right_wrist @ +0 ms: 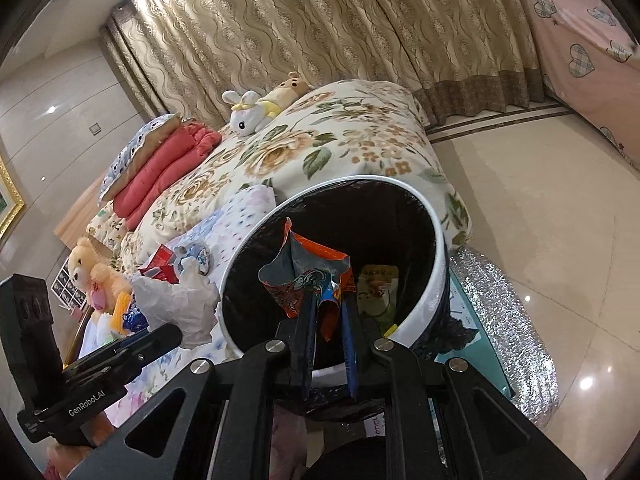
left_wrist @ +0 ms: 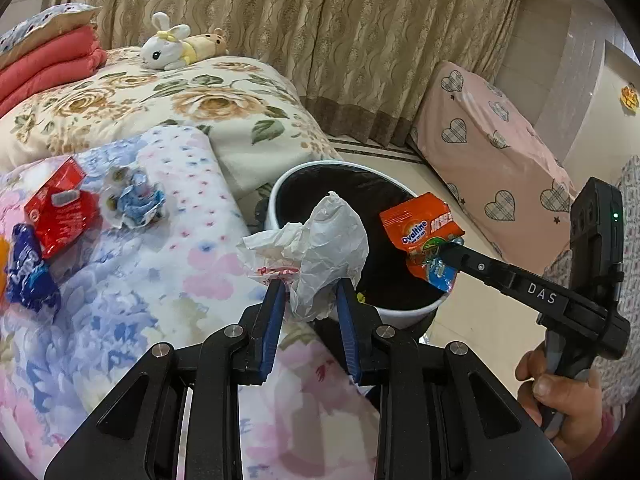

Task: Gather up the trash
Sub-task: 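Carry both items over the bin and open both tools to drop them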

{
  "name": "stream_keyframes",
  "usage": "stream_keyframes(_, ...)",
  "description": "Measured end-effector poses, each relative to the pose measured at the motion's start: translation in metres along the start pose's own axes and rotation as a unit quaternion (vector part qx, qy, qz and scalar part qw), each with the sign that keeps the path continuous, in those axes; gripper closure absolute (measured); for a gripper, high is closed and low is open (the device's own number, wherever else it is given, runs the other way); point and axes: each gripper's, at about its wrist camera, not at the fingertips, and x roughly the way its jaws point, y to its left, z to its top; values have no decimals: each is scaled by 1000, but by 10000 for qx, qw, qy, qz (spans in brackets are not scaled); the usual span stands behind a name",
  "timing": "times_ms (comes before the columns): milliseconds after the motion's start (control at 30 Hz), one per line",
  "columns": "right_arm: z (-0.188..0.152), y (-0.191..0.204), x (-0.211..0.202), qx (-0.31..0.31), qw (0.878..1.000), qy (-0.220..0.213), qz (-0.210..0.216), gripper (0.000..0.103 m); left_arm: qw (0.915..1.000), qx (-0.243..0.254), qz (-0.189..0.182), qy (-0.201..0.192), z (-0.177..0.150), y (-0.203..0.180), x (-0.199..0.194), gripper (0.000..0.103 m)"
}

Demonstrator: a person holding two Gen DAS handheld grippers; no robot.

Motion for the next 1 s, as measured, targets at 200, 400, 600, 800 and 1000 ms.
stream_keyframes(200, 3, -4, 5, -2, 10000, 48, -49, 91, 9999, 138, -9, 69, 6, -9, 11, 78)
stream_keyframes(400, 6, -9, 8, 17, 10000, 47, -45, 91, 9997, 241, -24, 104, 14, -15, 19, 78)
stream_keyframes(600, 10, -11, 10, 22, 10000, 56, -55, 89, 9993, 306, -17, 192, 19, -17, 28, 77)
stream_keyframes(800, 14, -11, 13, -8, 10000, 49, -71, 86, 9993, 254, -33, 259, 20, -17, 33, 74)
stream_keyframes(1000, 19, -8, 17, -70, 9998, 112, -144, 66, 9996, 154, -1, 216, 22, -14, 31, 53)
